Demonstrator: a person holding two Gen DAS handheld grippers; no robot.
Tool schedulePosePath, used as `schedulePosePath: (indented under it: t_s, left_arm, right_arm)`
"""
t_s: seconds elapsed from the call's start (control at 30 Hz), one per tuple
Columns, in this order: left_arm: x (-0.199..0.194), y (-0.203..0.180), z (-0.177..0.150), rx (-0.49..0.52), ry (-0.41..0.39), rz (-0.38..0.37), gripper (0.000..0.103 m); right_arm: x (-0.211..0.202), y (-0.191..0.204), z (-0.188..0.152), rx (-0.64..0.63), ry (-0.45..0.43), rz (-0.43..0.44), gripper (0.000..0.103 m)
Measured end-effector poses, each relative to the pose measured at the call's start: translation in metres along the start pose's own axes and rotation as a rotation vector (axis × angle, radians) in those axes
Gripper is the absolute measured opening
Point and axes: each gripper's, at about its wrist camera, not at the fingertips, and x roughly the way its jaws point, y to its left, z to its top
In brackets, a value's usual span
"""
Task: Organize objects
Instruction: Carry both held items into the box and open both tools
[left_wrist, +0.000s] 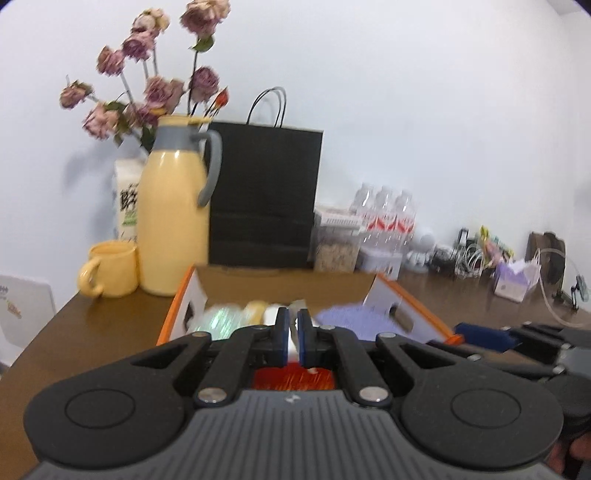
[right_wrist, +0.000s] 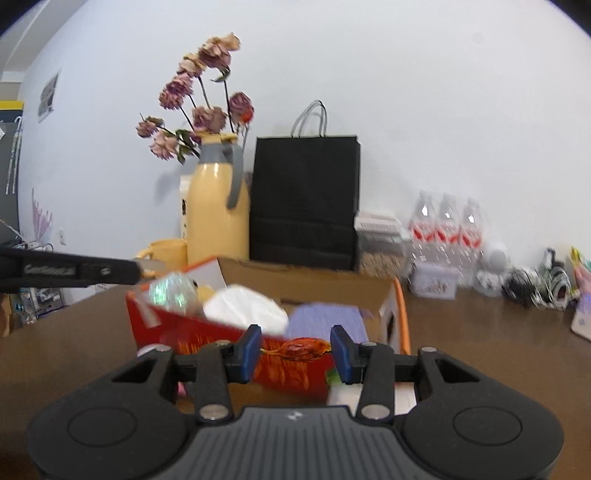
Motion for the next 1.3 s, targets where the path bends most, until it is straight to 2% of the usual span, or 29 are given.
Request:
schedulePosePath:
  t_s: [0.17,0.37,0.5,0.6,0.73,0.93,1.07,1.1,1.13,1.17,1.2,1.27,1.3]
  left_arm:
    - [0.027,-0.006,0.018,-0.016,-0.022,-0.007,0.005]
    - [0.068,-0.003,0.03,-0.044,-0.008,0.006,0.005]
    - [0.094,0.004,0.026,-0.077,-0.001,0.035,0.005]
    - [0.111,0.011,0.017,-0.081,0.043,0.046,0.005]
    - [0.119,0.014,0.008,-0.072,0.07,0.056,0.005]
    - [0.114,0.01,0.003,-0.045,0.052,0.061,0.006]
    - [0.111,0.008,0.003,-0.032,0.032,0.068,0.01]
    - [0.11,0.008,0.003,-0.03,0.03,0.069,0.013]
    - [0.109,0.008,0.002,-0.03,0.026,0.07,0.026]
    - [0.107,0.008,0.002,-0.031,0.02,0.069,0.046]
    - [0.106,0.008,0.002,-0.033,0.012,0.072,0.056]
    - [0.102,0.008,0.003,-0.035,-0.014,0.08,0.085]
    - [0.101,0.008,0.003,-0.039,-0.025,0.084,0.094]
  right_arm:
    - [0.03,0.002,0.024,0.0,-0.029,-0.013,0.04]
    - [0.07,-0.005,0.044,0.024,-0.029,-0.039,0.04]
    - [0.093,-0.011,0.043,0.051,-0.019,-0.056,0.04]
    - [0.107,-0.012,0.034,0.041,0.01,-0.069,0.04]
    - [0.116,-0.016,0.027,0.049,0.043,-0.072,0.04]
    - [0.116,-0.015,0.024,0.047,0.053,-0.077,0.04]
    - [0.115,-0.015,0.023,0.047,0.06,-0.076,0.04]
    - [0.114,-0.015,0.022,0.05,0.06,-0.078,0.042]
    - [0.114,-0.016,0.022,0.053,0.061,-0.08,0.046]
    - [0.113,-0.017,0.021,0.057,0.062,-0.084,0.058]
    - [0.111,-0.018,0.021,0.063,0.057,-0.088,0.076]
    - [0.108,-0.019,0.02,0.072,0.044,-0.103,0.096]
    - [0.107,-0.02,0.02,0.077,0.034,-0.109,0.101]
